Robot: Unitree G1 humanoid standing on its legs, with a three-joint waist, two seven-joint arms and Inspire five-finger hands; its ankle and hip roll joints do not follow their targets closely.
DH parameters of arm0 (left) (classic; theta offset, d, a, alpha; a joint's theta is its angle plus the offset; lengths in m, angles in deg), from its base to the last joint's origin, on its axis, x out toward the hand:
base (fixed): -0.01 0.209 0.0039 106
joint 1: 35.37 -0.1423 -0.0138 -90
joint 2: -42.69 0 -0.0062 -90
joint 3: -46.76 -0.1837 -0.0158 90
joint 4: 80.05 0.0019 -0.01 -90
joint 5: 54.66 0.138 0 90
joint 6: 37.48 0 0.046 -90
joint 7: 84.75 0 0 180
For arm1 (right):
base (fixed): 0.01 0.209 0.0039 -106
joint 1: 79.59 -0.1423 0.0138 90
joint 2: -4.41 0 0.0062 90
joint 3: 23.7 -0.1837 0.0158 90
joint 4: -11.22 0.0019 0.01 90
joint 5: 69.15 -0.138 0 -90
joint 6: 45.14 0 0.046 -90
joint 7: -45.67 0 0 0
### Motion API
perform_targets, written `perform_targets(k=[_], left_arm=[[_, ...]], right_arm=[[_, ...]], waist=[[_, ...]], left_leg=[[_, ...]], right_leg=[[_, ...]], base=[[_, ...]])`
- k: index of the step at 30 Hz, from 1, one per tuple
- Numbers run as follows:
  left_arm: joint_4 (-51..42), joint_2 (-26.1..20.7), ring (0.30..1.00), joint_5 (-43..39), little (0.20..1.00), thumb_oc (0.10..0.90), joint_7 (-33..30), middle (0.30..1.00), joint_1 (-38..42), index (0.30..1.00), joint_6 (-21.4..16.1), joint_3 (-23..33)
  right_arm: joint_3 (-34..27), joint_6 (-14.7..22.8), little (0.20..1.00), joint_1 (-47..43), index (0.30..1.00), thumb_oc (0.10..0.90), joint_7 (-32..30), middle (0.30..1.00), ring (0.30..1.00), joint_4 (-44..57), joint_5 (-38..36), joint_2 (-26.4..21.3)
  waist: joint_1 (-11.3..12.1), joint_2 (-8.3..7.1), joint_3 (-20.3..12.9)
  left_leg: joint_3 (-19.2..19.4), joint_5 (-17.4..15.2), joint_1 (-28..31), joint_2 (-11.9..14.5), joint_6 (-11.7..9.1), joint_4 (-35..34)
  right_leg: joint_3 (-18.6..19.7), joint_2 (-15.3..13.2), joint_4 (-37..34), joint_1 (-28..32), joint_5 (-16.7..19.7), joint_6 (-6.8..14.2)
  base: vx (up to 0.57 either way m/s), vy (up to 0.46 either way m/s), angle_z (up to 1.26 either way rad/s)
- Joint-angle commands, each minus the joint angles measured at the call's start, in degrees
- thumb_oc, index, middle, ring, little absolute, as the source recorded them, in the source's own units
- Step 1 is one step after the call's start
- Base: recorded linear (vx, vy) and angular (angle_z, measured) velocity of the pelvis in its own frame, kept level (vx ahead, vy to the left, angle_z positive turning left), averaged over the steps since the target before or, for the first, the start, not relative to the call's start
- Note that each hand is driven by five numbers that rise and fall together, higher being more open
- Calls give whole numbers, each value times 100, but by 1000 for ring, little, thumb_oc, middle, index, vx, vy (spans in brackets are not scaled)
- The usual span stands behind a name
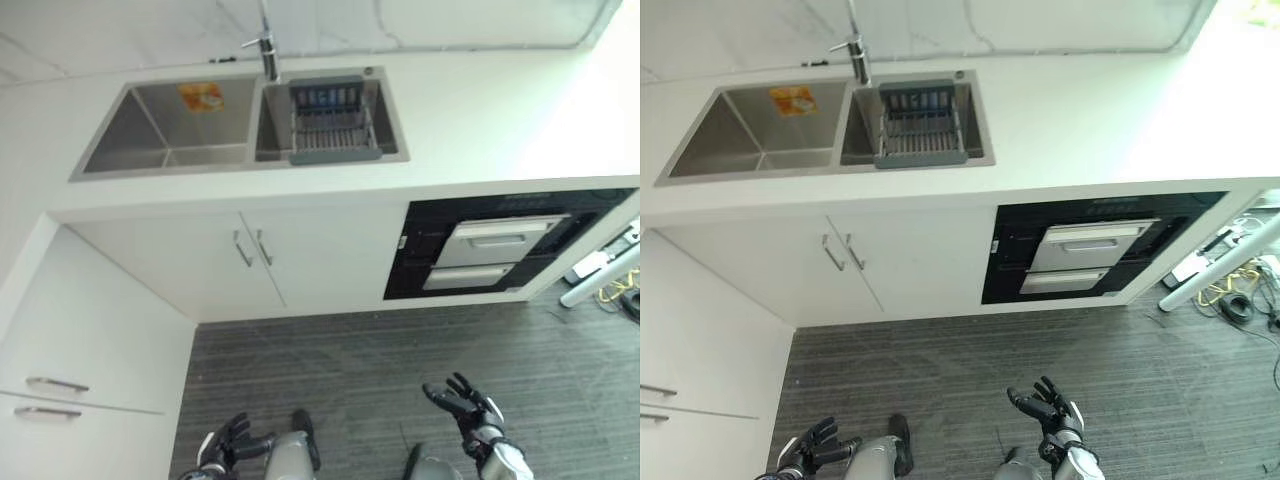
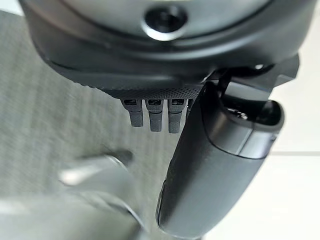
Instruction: Place the dishes in the dishwasher.
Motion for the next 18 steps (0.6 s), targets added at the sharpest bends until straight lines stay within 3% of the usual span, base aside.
perform_targets(k=[1, 4, 8, 9, 12, 13, 15, 18], left_arm=[[-139, -170, 900, -186, 900, 800, 198, 900, -10, 900, -226, -19], [-73, -79, 900, -217, 900, 800, 225, 900, 202, 900, -209, -50], [89, 30, 900, -83, 900, 800, 384, 900, 387, 900, -207, -193], [102, 33, 900, -73, 900, 800, 409, 900, 405, 900, -202, -210], [251, -7, 900, 42, 900, 800, 531, 900, 500, 900, -112, -273], [389, -71, 900, 276, 900, 800, 650, 900, 620, 900, -131, -446], [483, -130, 900, 155, 900, 800, 652, 900, 669, 900, -42, -502], [543, -154, 900, 153, 900, 800, 527, 900, 676, 900, 84, -433]], right_arm=[[-338, 252, 900, -886, 900, 800, 169, 900, 900, 142, 325, -297], [-257, 189, 900, -911, 900, 800, 129, 900, 900, 6, 384, -345], [-184, 156, 900, -872, 900, 800, 60, 900, 900, -342, 438, -294], [-205, 159, 900, -860, 900, 800, 77, 900, 900, -411, 430, -297], [-229, 45, 900, -775, 900, 800, 176, 900, 900, -707, 521, -264], [-237, 14, 900, -701, 900, 800, 152, 900, 900, -1047, 626, -176], [-305, 3, 900, -679, 900, 800, 195, 900, 900, -1329, 798, -88], [-319, -89, 900, -708, 900, 800, 220, 900, 900, -1508, 946, 6]], waist=[[248, 97, 97], [244, 109, 79], [312, 69, -40], [320, 69, -50], [331, 5, -160], [343, -68, -197], [365, -106, -194], [337, -133, -203]], left_leg=[[119, -785, 380, 571, -560, 337], [87, -690, 281, 675, -632, 337], [-8, -906, 431, 481, -628, 337], [20, -824, 388, 437, -549, 337], [-21, -1025, 545, 117, -421, 337], [-17, -1212, 696, -194, -213, 337], [-59, -1430, 835, -469, 15, 337], [-81, -1523, 880, -594, 150, 337]], right_leg=[[5, -44, -113, 52, -234, 25], [-56, -9, -113, 77, -332, -29], [-64, -139, -113, 309, -483, 90], [-136, -185, -113, 279, -368, 55], [-90, -349, -113, 417, -305, 204], [-75, -580, -113, 559, -75, 340], [-184, -767, -113, 733, 469, 421], [-115, -599, -113, 678, 510, 438]], base=[[-13, -45, -2], [-20, 62, 21], [101, 283, 27], [27, 369, 9], [133, 504, 1], [181, 553, -1], [187, 525, 3], [88, 222, -3]])
